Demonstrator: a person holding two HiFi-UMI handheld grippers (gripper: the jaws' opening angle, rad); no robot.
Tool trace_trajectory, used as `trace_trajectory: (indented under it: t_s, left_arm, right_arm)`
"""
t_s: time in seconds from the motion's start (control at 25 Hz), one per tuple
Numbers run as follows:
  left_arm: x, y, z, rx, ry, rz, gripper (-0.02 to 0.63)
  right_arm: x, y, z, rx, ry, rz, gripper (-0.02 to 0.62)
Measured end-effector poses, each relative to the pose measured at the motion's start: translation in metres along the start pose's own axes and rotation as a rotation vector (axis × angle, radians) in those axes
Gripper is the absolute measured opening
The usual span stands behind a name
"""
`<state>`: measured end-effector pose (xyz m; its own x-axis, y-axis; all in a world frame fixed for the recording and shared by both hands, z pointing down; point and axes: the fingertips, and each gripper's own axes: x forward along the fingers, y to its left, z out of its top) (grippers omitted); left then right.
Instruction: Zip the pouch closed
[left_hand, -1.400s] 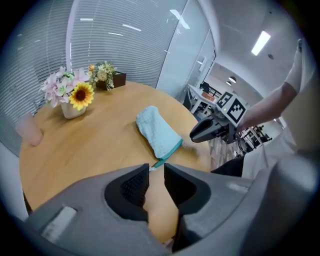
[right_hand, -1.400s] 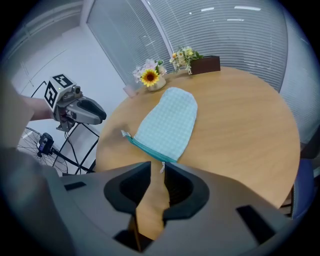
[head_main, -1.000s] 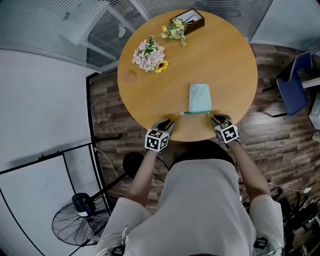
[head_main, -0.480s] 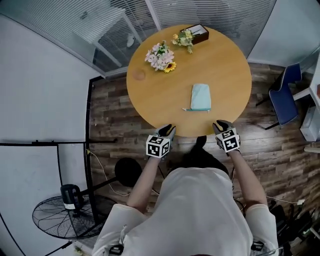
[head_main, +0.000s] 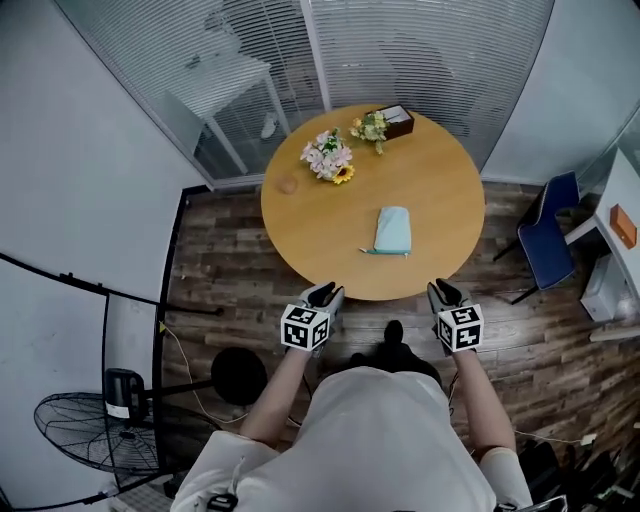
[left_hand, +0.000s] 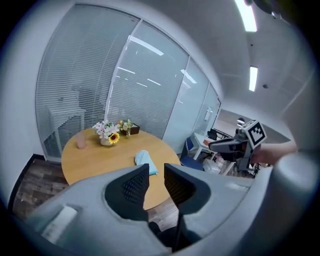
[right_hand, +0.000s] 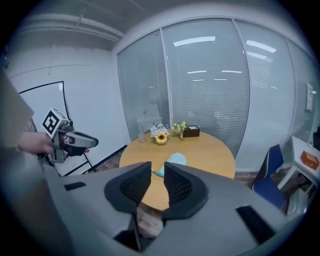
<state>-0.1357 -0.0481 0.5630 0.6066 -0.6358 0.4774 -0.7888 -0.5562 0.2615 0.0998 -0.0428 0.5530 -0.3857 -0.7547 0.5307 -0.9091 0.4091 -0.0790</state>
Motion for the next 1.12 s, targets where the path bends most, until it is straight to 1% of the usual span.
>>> trace_trajectory:
  t_s: [0.16, 0.28, 0.48, 0.6, 0.72, 0.88, 1.12]
  left_arm:
    - [-0.012, -0.016, 0.024, 0.010, -0.065, 0.004, 0.092]
    - [-0.020, -0.032, 0.044, 0.038, -0.113, 0.004, 0.092]
    - [-0.040, -0.065, 0.071, 0.081, -0.178, 0.004, 0.092]
    - [-0.050, -0.081, 0.085, 0.083, -0.211, 0.019, 0.090]
    - [-0.058, -0.097, 0.093, 0.076, -0.244, 0.037, 0.077]
    - [-0.060, -0.109, 0.099, 0.073, -0.268, 0.082, 0.052]
    - [-0.064, -0.122, 0.099, 0.062, -0.287, 0.099, 0.021]
  right_arm:
    - [-0.027, 0.001, 0.022, -0.012, -0.071, 0.010, 0.081]
    - [-0.043, -0.002, 0.040, -0.045, -0.119, 0.030, 0.080]
    - [-0.073, -0.008, 0.062, -0.094, -0.169, 0.060, 0.074]
    - [-0.090, -0.016, 0.074, -0.105, -0.195, 0.075, 0.067]
    - [-0.108, -0.024, 0.082, -0.112, -0.220, 0.087, 0.048]
    - [-0.125, -0.036, 0.085, -0.101, -0.245, 0.109, 0.019]
    - [-0.137, -0.042, 0.079, -0.075, -0.263, 0.138, 0.005]
